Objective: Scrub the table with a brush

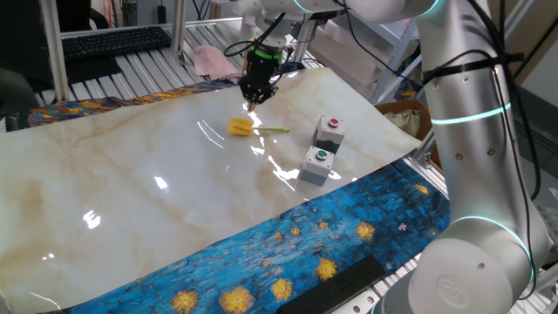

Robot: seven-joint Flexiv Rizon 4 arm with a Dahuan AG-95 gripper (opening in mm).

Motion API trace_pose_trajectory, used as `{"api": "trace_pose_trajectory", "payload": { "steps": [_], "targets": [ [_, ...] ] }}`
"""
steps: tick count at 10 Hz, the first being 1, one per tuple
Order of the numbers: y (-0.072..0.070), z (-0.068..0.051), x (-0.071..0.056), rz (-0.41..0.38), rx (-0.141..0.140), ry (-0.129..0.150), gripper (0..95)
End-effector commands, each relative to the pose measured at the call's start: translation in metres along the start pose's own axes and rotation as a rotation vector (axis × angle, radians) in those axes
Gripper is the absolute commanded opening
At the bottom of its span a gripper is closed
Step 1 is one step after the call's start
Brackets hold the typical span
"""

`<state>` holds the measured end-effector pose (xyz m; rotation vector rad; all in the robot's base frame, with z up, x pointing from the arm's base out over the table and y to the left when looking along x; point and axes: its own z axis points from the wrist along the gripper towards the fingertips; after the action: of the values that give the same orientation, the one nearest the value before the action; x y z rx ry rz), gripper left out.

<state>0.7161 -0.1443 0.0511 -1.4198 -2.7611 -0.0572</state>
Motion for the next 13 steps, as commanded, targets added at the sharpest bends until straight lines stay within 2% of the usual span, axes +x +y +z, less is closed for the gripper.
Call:
{"api": "trace_pose_trajectory", "payload": {
  "steps": [1, 2, 4, 5, 9, 10, 13],
  "targets": [
    [-0.001, -0.001, 0.001, 0.006, 0.002, 0.009, 19.0],
    [-0.004, -0.003, 0.0, 0.013, 0.011, 0.027, 19.0],
    [-0.01, -0.007, -0.002, 0.013, 0.023, 0.036, 19.0],
    [-0.013, -0.008, -0.001, 0.022, 0.024, 0.037, 38.0],
    [-0.022, -0.01, 0.007, 0.123, 0.02, 0.024, 38.0],
    [-0.022, -0.01, 0.01, 0.157, 0.018, 0.013, 57.0],
    [-0.023, -0.006, 0.016, 0.206, 0.004, 0.003, 57.0]
  ]
}}
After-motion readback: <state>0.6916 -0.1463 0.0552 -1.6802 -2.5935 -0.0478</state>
